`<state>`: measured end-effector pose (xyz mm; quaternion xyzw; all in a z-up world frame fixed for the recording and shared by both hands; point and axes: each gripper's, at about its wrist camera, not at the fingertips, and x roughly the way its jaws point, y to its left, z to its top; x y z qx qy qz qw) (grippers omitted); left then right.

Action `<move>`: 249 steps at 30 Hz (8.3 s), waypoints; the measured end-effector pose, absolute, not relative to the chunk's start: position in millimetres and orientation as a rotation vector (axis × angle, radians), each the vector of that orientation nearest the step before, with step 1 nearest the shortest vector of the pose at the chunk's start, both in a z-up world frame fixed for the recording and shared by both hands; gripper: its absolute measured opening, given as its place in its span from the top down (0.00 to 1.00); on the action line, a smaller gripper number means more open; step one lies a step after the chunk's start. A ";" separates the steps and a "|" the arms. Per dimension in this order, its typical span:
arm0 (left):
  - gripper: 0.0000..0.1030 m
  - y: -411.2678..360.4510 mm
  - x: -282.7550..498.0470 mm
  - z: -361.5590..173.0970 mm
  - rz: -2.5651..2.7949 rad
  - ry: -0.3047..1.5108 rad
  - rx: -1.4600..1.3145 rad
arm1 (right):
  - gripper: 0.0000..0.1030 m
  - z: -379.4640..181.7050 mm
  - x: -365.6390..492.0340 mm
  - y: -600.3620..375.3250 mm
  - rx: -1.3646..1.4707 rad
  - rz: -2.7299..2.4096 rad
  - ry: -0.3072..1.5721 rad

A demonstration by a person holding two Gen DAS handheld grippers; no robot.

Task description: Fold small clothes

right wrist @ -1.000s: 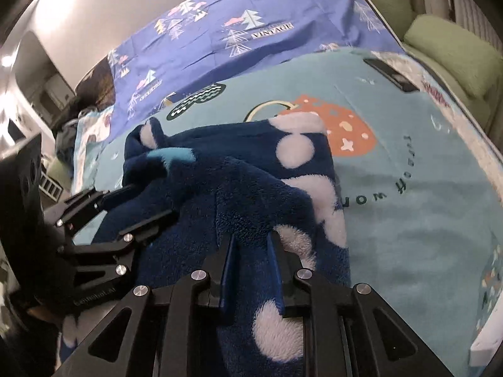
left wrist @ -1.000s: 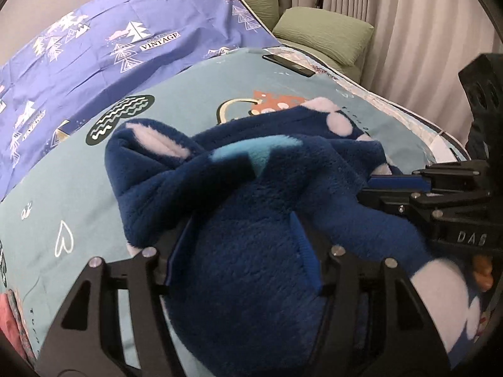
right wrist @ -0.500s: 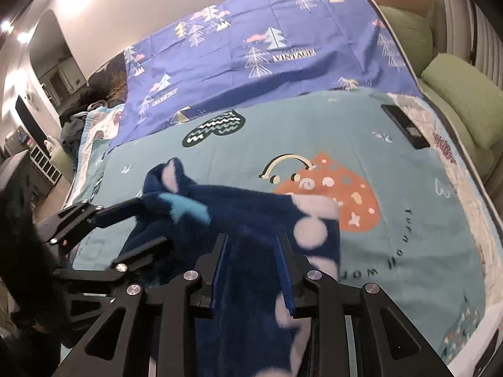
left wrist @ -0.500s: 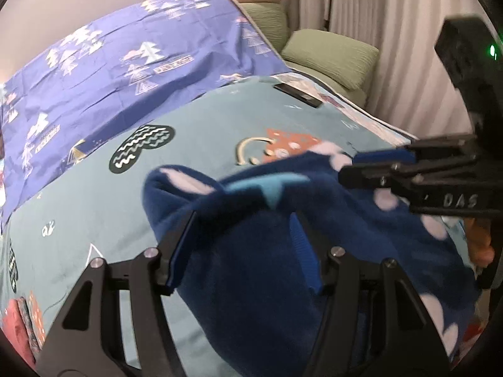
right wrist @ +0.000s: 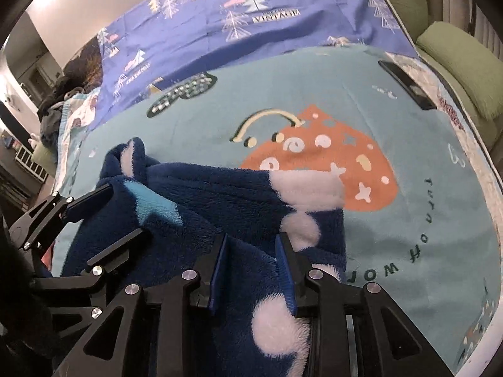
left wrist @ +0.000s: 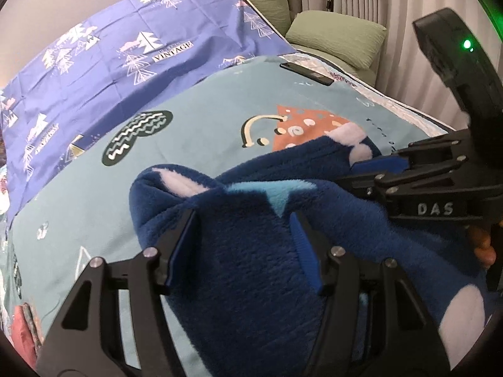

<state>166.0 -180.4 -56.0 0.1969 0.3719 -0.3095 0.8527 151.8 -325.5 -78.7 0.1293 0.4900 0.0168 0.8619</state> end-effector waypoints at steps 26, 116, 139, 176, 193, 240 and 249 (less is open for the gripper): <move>0.27 -116.9 25.2 -24.9 -0.757 0.806 0.419 | 0.44 -57.0 -27.1 -303.9 0.215 0.083 1.056; 0.30 -167.4 217.1 115.9 -1.057 0.790 -0.155 | 0.42 94.4 161.4 -410.7 0.564 0.507 0.611; 0.30 -260.9 458.7 0.1 -0.904 0.995 -0.181 | 0.42 -16.1 416.8 -500.9 0.595 0.454 0.838; 0.33 -290.6 370.5 -62.8 -0.842 0.847 0.147 | 1.00 -91.2 333.2 -480.5 0.447 0.000 0.923; 0.20 -206.2 274.7 3.4 -0.722 0.728 0.038 | 0.65 -6.7 190.1 -368.8 0.123 -0.224 0.700; 0.02 -125.5 27.7 55.8 -0.385 0.490 0.282 | 0.20 25.4 -28.7 -283.8 0.165 -0.305 0.621; 0.02 -125.5 27.6 58.4 -0.377 0.479 0.272 | 0.20 28.3 -24.9 -281.0 0.153 -0.305 0.613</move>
